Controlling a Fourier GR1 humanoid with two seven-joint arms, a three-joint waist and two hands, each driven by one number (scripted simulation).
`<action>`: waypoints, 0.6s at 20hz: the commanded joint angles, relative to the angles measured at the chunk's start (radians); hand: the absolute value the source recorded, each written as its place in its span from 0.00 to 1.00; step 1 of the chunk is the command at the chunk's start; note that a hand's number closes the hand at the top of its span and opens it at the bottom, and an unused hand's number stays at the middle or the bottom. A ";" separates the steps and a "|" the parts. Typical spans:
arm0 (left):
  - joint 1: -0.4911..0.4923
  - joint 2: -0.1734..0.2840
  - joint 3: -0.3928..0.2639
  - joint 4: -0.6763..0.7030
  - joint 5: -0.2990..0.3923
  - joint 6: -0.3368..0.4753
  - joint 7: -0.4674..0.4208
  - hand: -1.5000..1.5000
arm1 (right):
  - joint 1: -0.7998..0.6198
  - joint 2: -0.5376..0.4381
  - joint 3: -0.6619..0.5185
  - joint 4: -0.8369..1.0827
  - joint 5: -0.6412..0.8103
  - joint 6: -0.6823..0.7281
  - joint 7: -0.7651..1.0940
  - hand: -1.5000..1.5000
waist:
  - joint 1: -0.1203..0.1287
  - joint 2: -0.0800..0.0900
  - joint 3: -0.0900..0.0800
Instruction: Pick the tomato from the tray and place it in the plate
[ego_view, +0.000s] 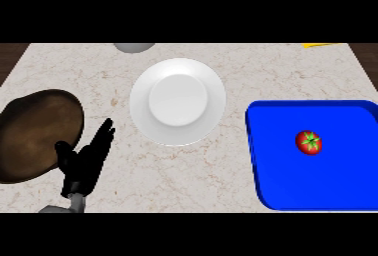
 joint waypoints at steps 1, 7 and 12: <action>-0.018 -0.009 0.006 0.061 0.008 -0.003 0.041 0.50 | 0.001 -0.103 0.091 -0.069 0.103 0.076 0.083 0.00 | -0.006 0.006 -0.006; 0.031 -0.024 -0.010 0.008 -0.008 -0.005 0.032 0.50 | 0.024 -0.079 0.172 -0.266 0.171 0.094 0.305 0.00 | -0.008 0.002 -0.005; 0.027 -0.025 0.016 0.028 -0.024 -0.016 0.015 0.50 | 0.046 0.021 0.230 -0.368 0.273 0.041 0.448 0.00 | -0.005 0.003 -0.004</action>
